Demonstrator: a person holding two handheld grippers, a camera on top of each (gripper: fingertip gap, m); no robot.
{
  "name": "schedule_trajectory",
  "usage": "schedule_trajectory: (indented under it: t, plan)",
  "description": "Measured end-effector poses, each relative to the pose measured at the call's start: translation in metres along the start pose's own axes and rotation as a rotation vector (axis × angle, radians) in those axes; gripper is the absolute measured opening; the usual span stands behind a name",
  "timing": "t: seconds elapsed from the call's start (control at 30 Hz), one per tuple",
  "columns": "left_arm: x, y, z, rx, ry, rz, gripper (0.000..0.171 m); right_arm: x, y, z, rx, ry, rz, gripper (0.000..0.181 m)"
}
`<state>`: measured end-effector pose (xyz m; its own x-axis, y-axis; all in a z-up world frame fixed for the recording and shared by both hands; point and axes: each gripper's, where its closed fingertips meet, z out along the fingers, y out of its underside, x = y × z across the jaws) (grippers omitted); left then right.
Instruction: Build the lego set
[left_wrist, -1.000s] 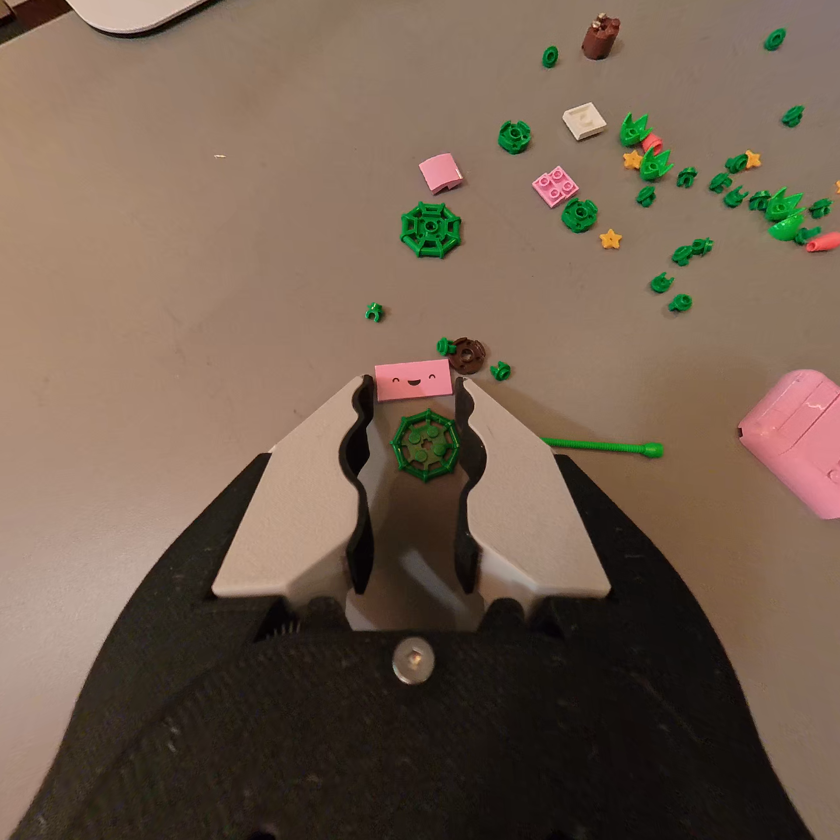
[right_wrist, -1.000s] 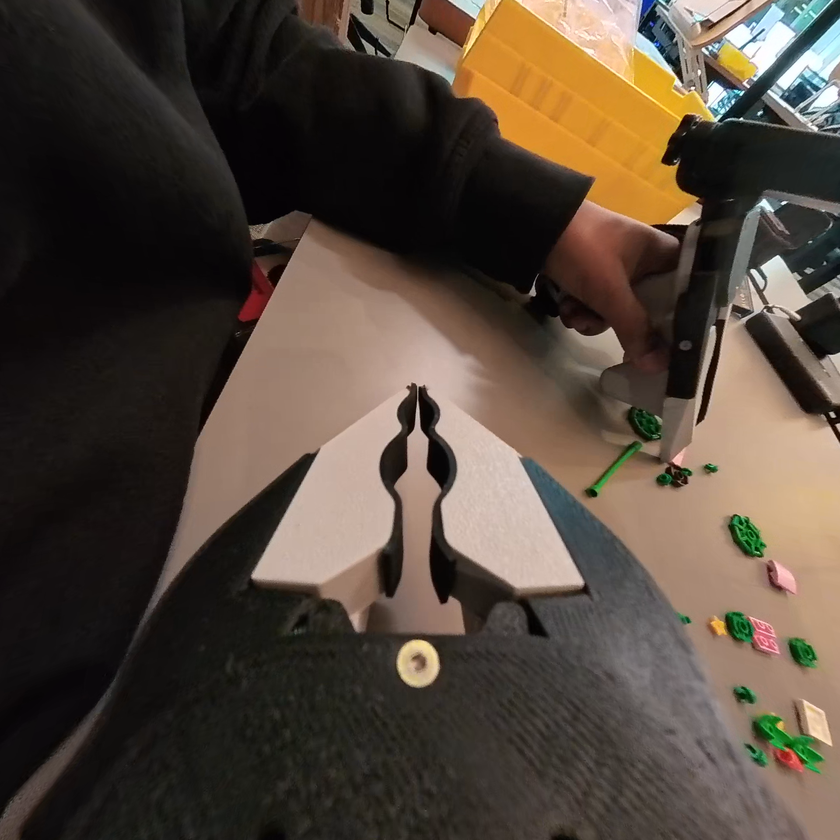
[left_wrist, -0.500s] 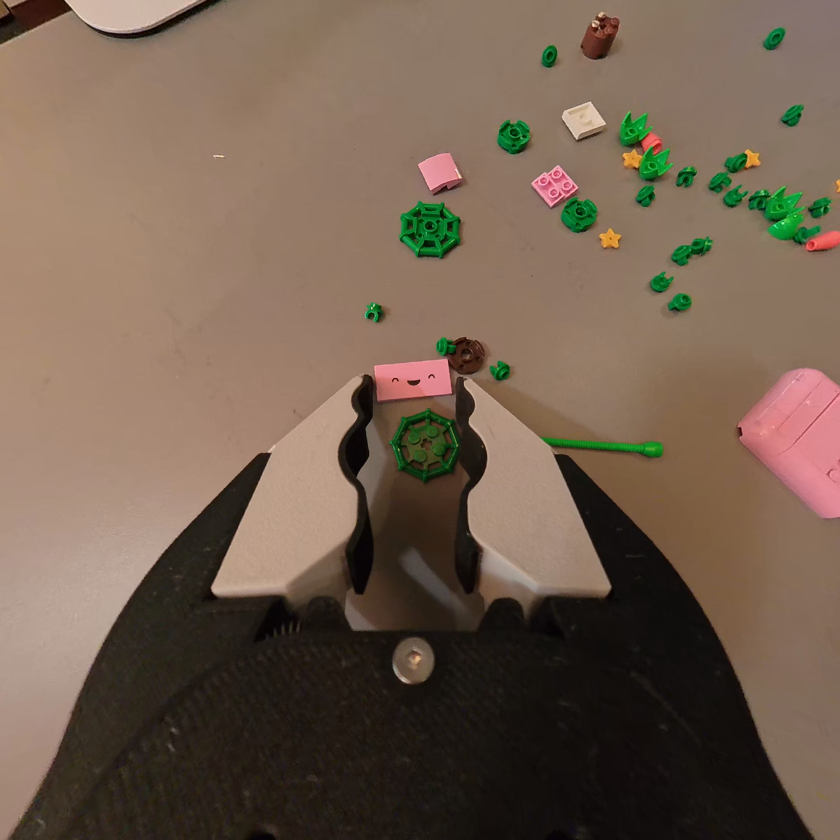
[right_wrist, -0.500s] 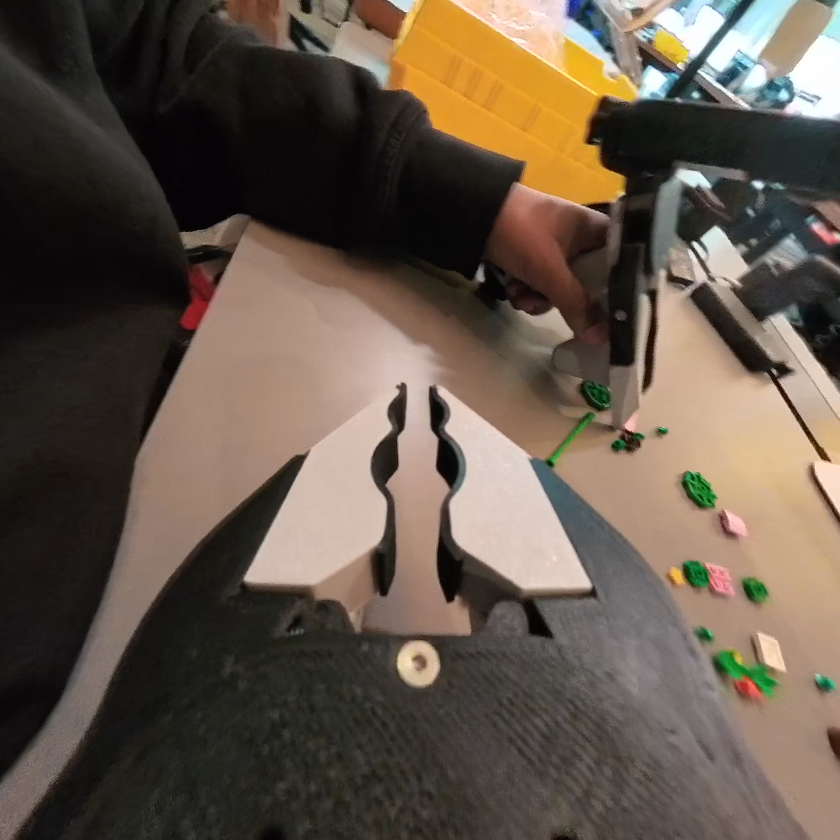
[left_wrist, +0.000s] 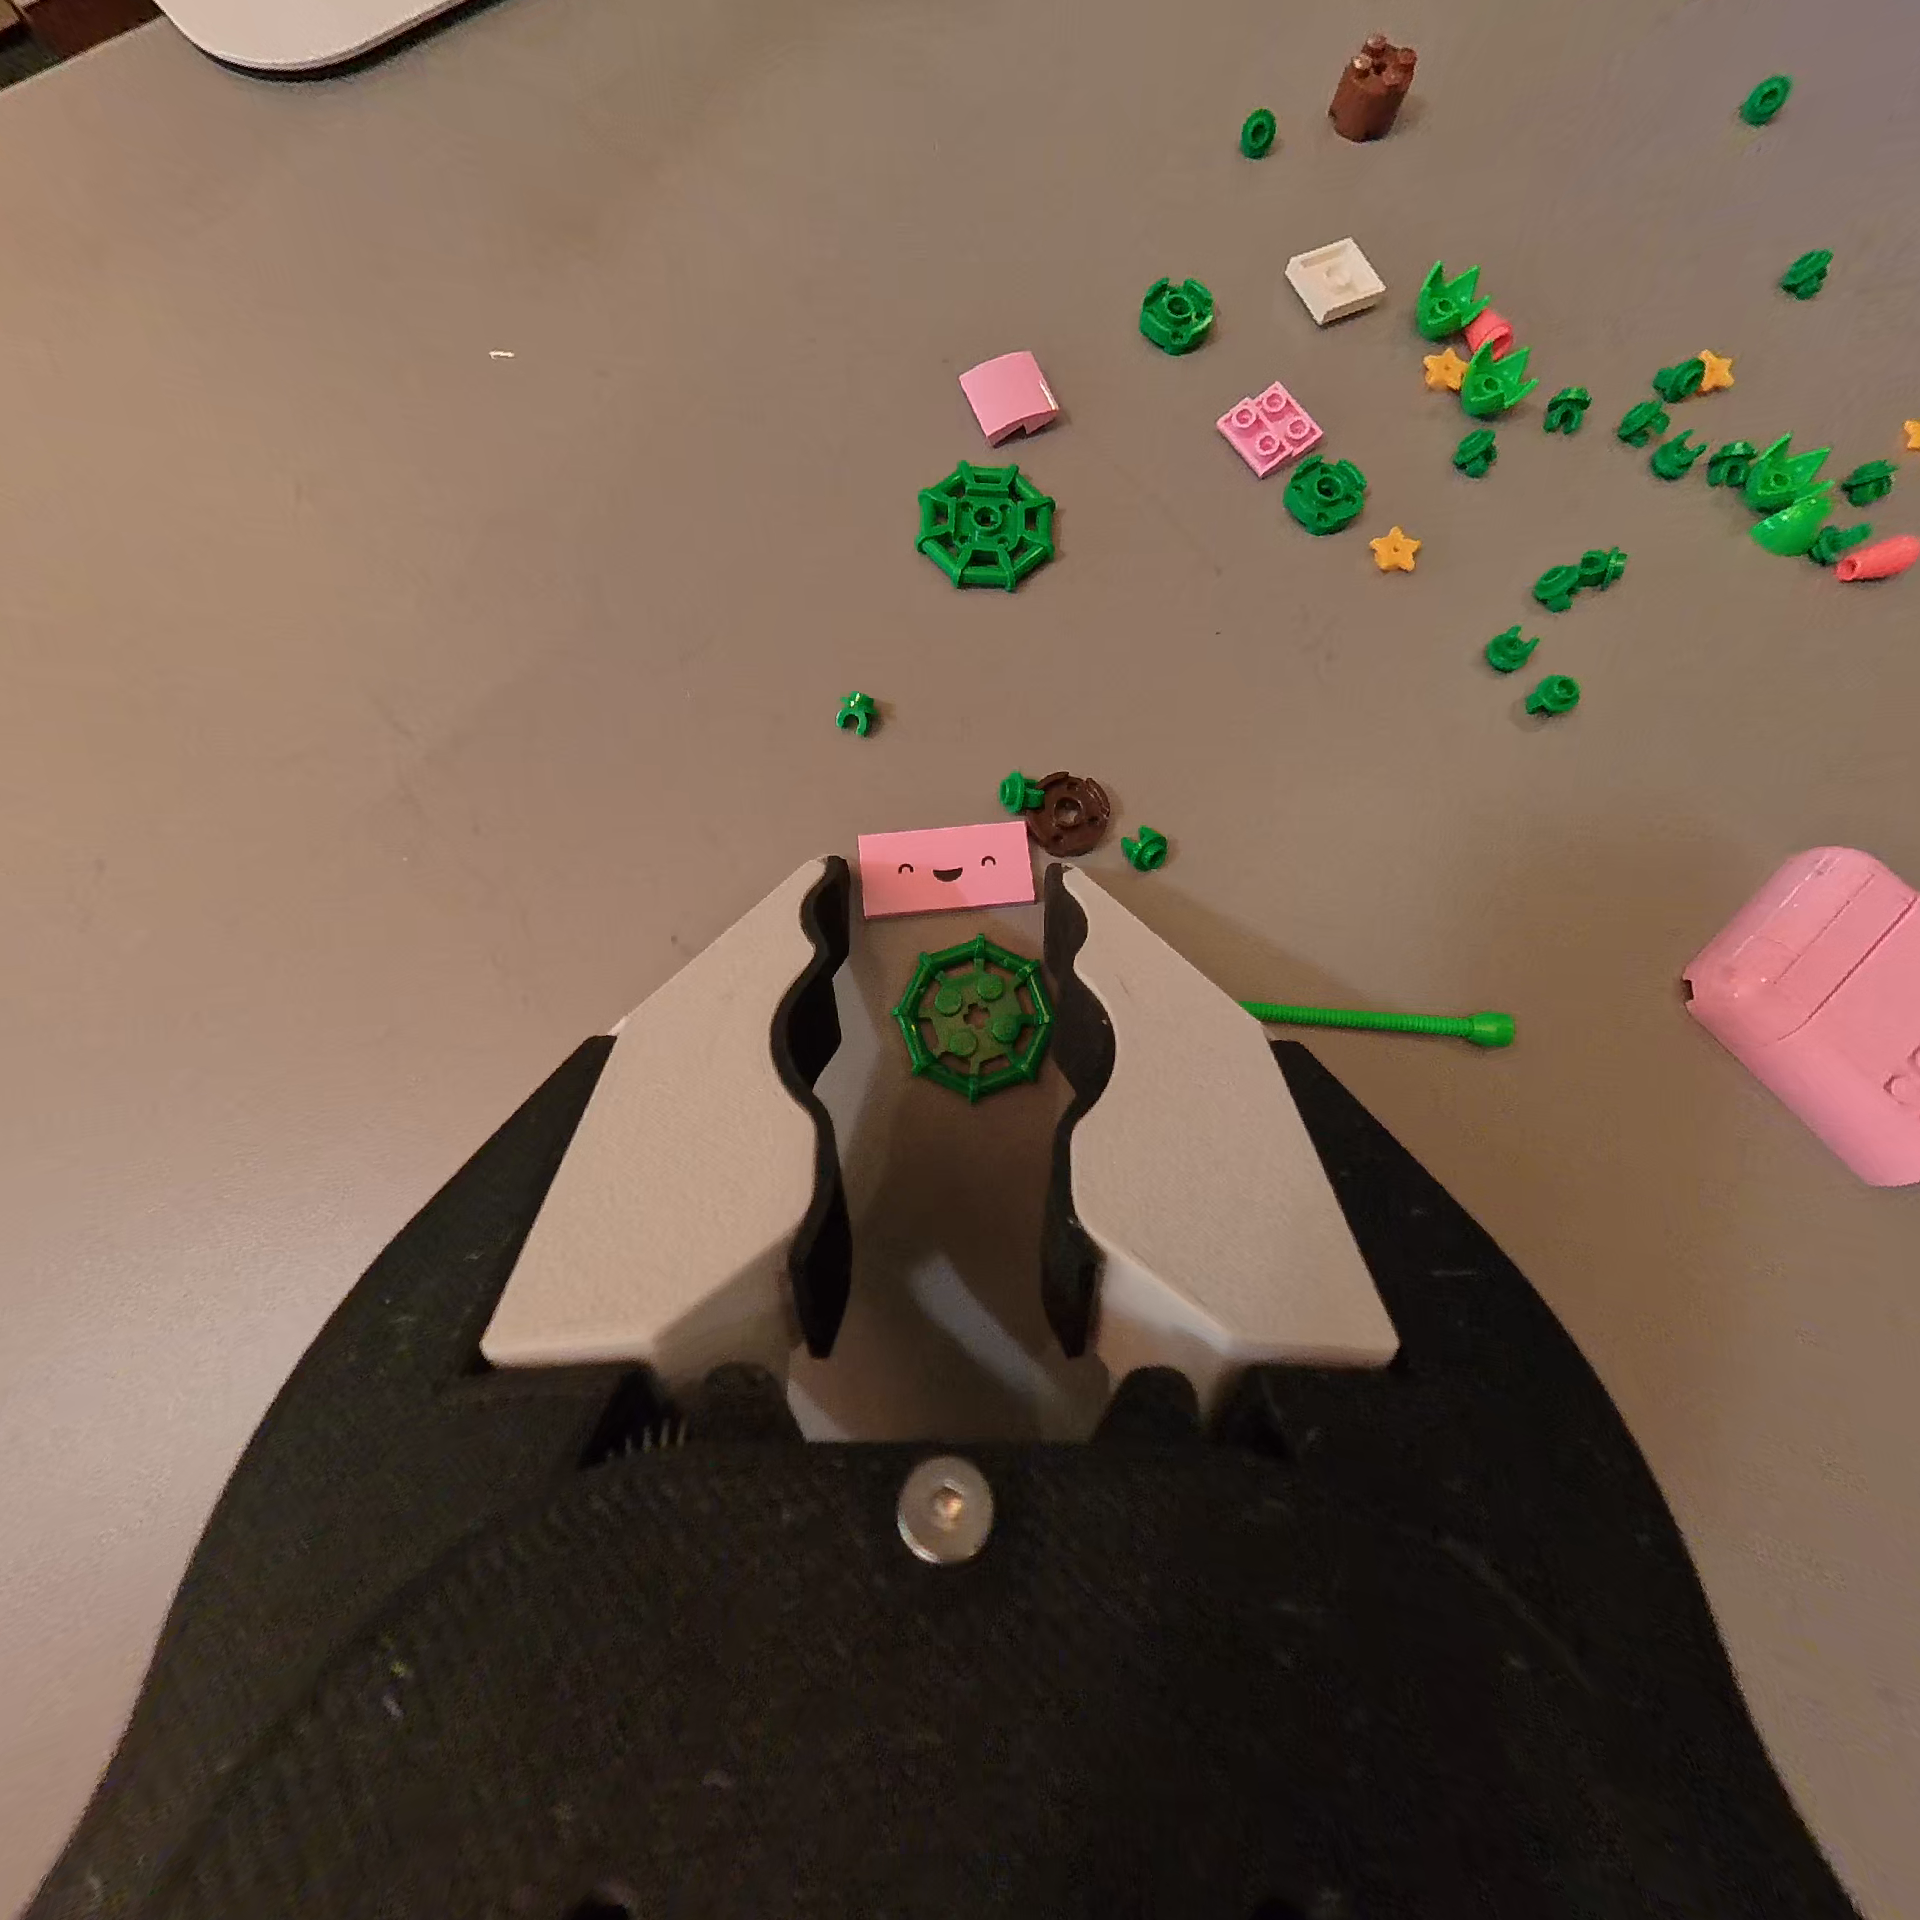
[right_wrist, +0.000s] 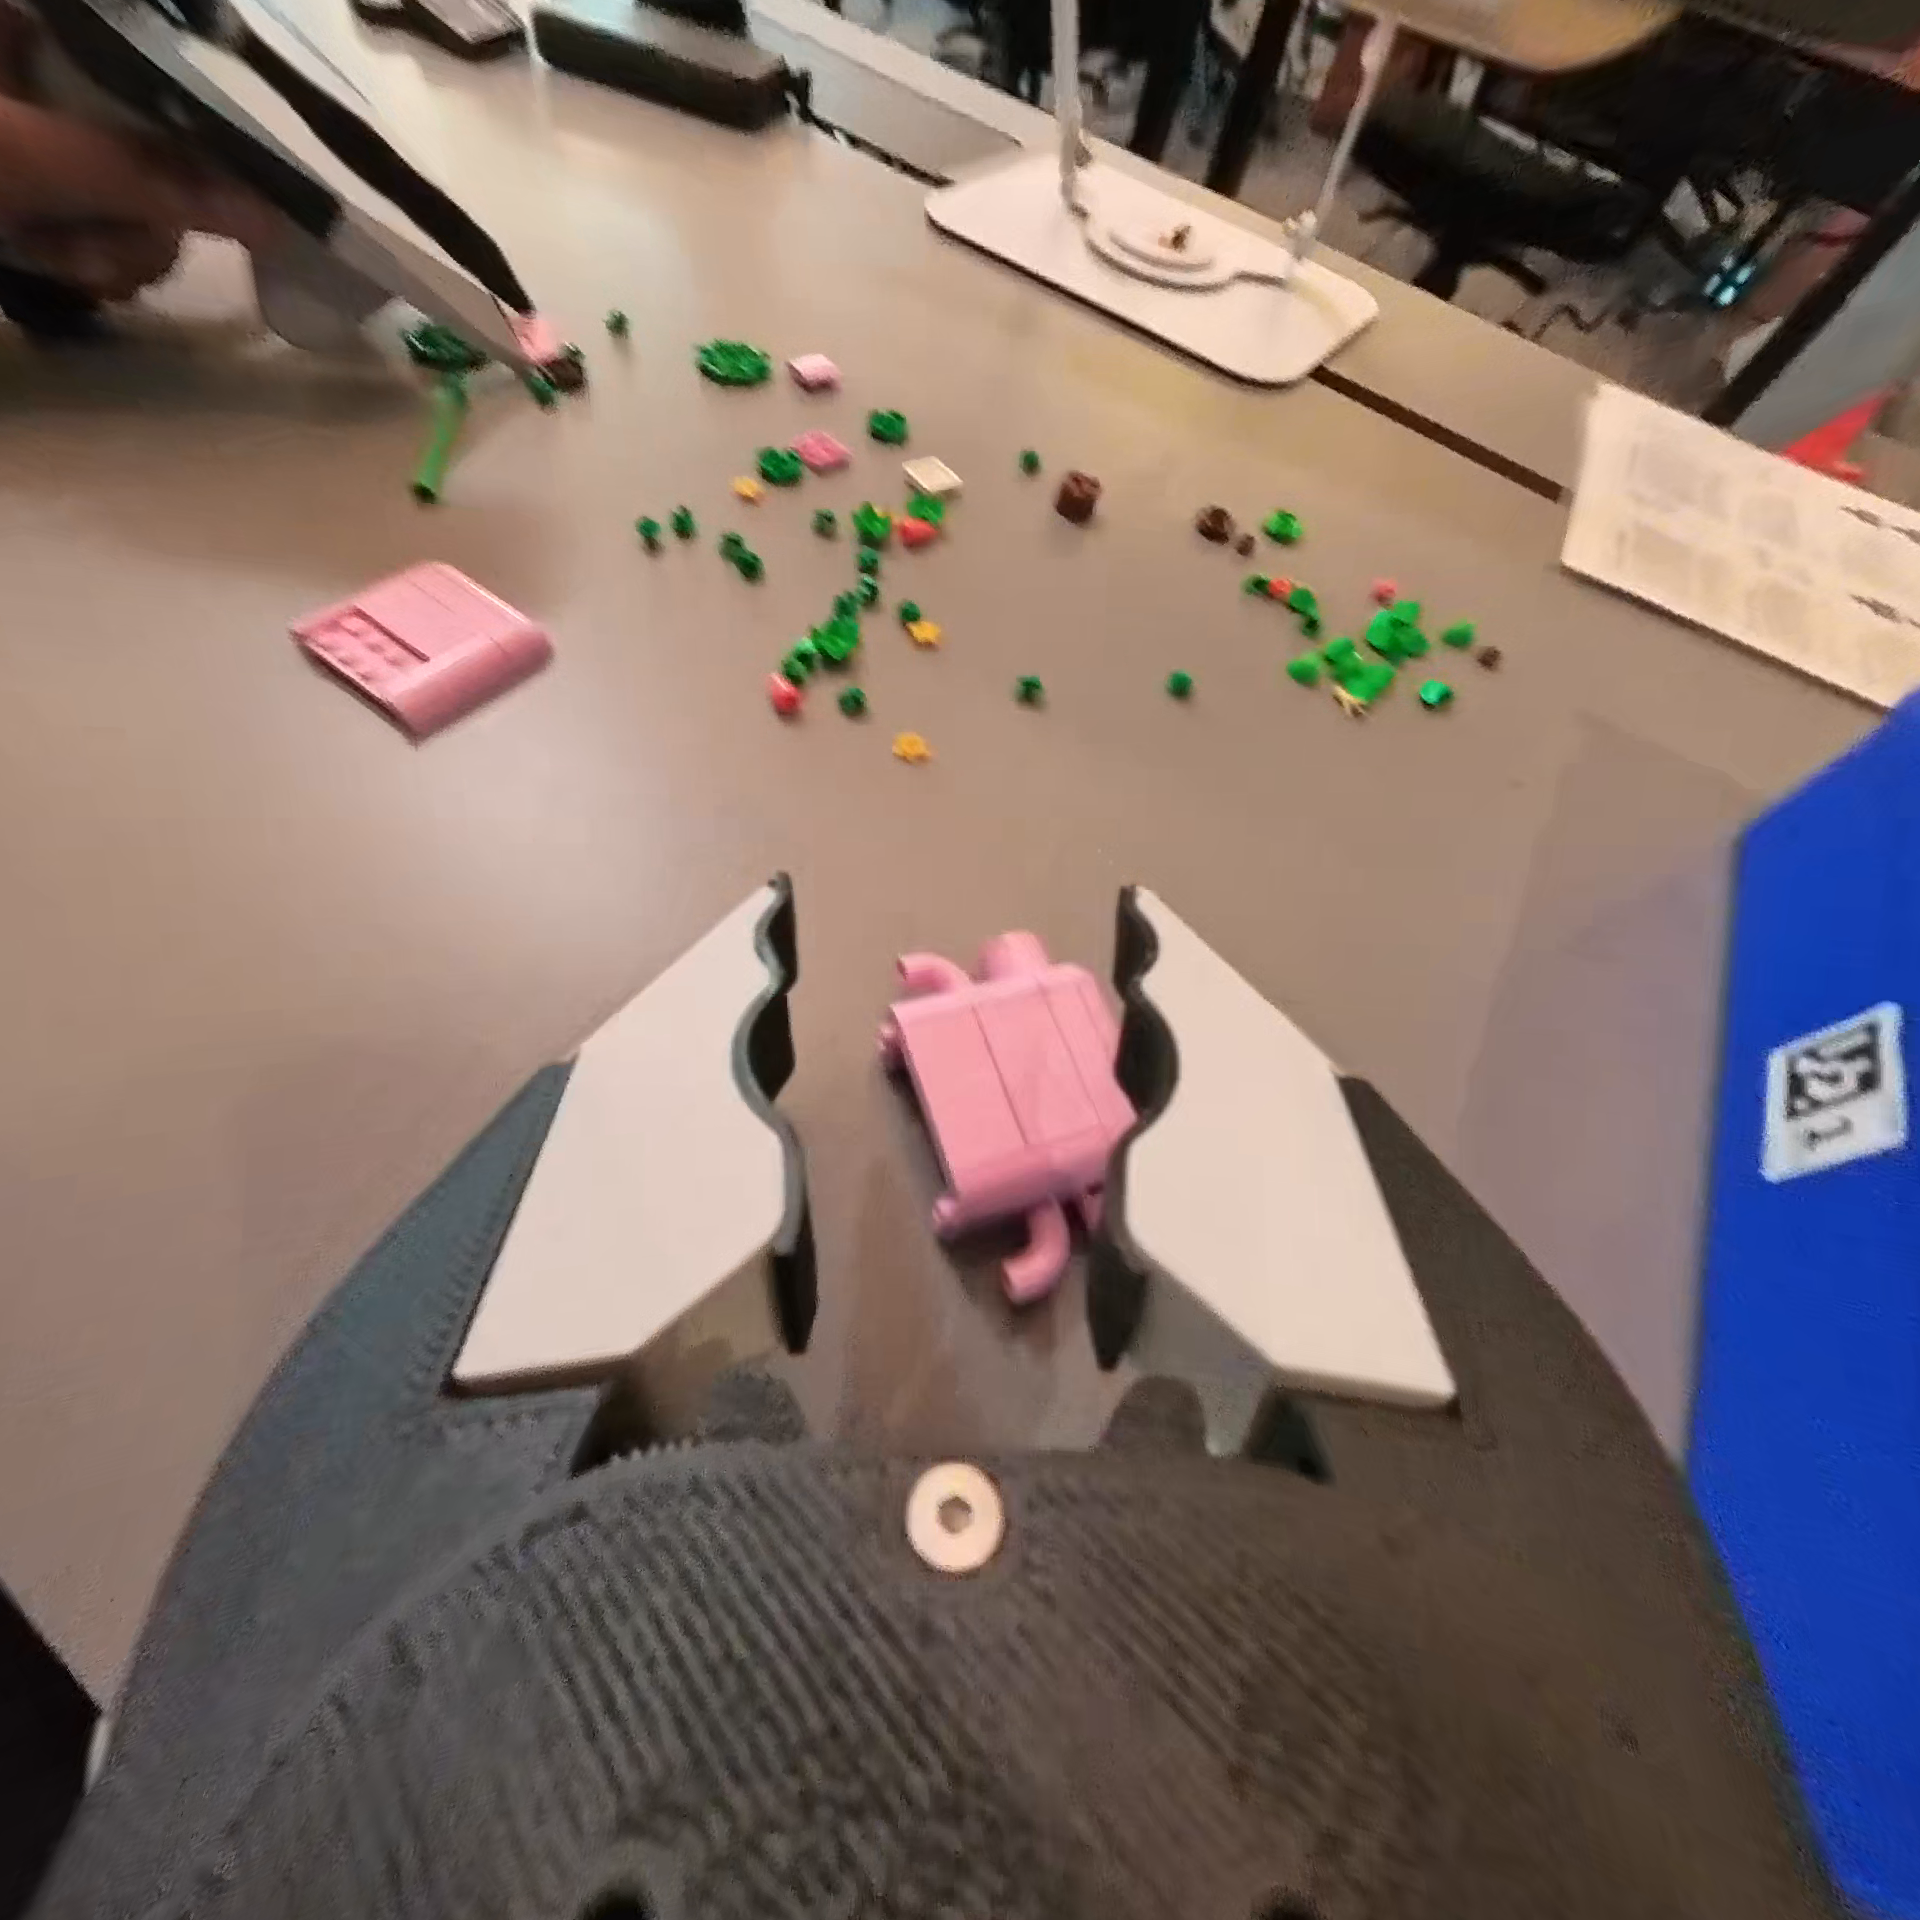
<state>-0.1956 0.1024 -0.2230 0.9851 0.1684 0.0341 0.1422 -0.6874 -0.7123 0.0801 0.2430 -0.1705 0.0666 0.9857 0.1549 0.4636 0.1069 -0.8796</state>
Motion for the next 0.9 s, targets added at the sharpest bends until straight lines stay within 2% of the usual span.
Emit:
schedule_trajectory:
  t: [0.13, 0.23, 0.3, 0.37, 0.67, 0.8, 0.9]
  plan:
    - [0.0, 0.0, 0.0, -0.001, -0.007, 0.008, 0.036, 0.009, 0.033, 0.001, -0.127, -0.017, 0.008, 0.076]
    - [0.0, 0.0, 0.0, -0.001, -0.007, 0.007, 0.036, 0.007, 0.044, 0.005, -0.189, -0.068, 0.023, 0.073]
    - [0.0, 0.0, 0.0, -0.001, -0.008, 0.008, 0.036, 0.009, 0.044, 0.008, -0.193, -0.065, 0.002, 0.062]
    - [0.0, 0.0, 0.0, -0.001, -0.006, 0.007, 0.036, 0.007, 0.043, 0.013, -0.202, -0.071, -0.044, 0.058]
    - [0.002, 0.0, 0.0, -0.002, 0.005, 0.013, 0.04, -0.04, 0.016, 0.051, -0.173, -0.306, -0.216, 0.055]
    - [0.002, 0.0, 0.0, -0.002, 0.005, 0.013, 0.04, -0.05, 0.005, 0.068, -0.167, -0.385, -0.256, 0.054]
    - [0.002, 0.0, 0.0, -0.001, 0.007, 0.012, 0.04, -0.058, -0.029, 0.065, -0.098, -0.429, -0.213, 0.063]
